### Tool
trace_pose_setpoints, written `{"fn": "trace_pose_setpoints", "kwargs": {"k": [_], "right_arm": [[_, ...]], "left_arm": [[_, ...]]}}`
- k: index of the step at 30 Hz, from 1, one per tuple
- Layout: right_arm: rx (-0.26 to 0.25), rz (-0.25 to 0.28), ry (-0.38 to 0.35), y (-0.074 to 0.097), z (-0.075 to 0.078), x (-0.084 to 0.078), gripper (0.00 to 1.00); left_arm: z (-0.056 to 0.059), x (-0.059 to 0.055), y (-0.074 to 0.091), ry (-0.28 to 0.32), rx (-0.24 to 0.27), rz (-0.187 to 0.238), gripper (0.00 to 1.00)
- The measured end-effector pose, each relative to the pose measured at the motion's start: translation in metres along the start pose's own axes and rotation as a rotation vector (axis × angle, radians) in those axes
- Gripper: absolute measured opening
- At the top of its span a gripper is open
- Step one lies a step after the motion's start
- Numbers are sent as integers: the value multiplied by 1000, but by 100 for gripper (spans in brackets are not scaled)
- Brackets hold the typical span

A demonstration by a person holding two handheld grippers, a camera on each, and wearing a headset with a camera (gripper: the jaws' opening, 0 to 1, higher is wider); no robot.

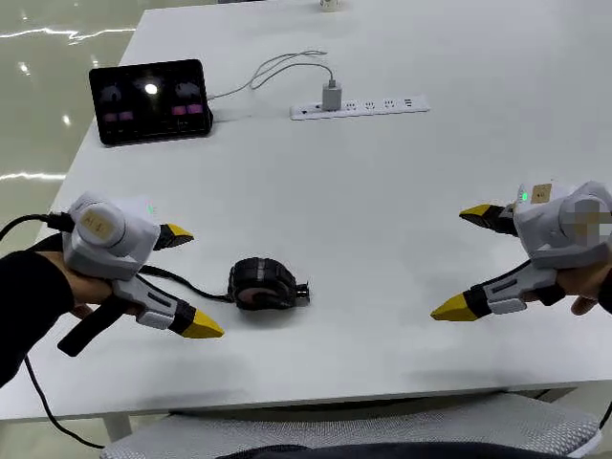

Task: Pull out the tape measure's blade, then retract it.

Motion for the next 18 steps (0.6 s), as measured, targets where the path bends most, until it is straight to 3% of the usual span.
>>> {"fn": "trace_pose_setpoints", "kwargs": {"k": [7, 18], "right_arm": [[39, 9, 28, -16, -3, 11, 99], [101, 20, 56, -43, -9, 22, 99]], "left_arm": [[-2, 12, -12, -46, -25, -8, 93], [-3, 18, -29, -150, -48, -43, 90]]}}
Point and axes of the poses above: the centre of the closed fingertips' face, and the gripper's own axes: y roughly backward along the fingers, z roughly to its right, x roughly out of its top, the point moved 8 cm from there along y, roughly backward along the fingers, and after that the axes turned 5 degrees about z, right-handed, at the moved point
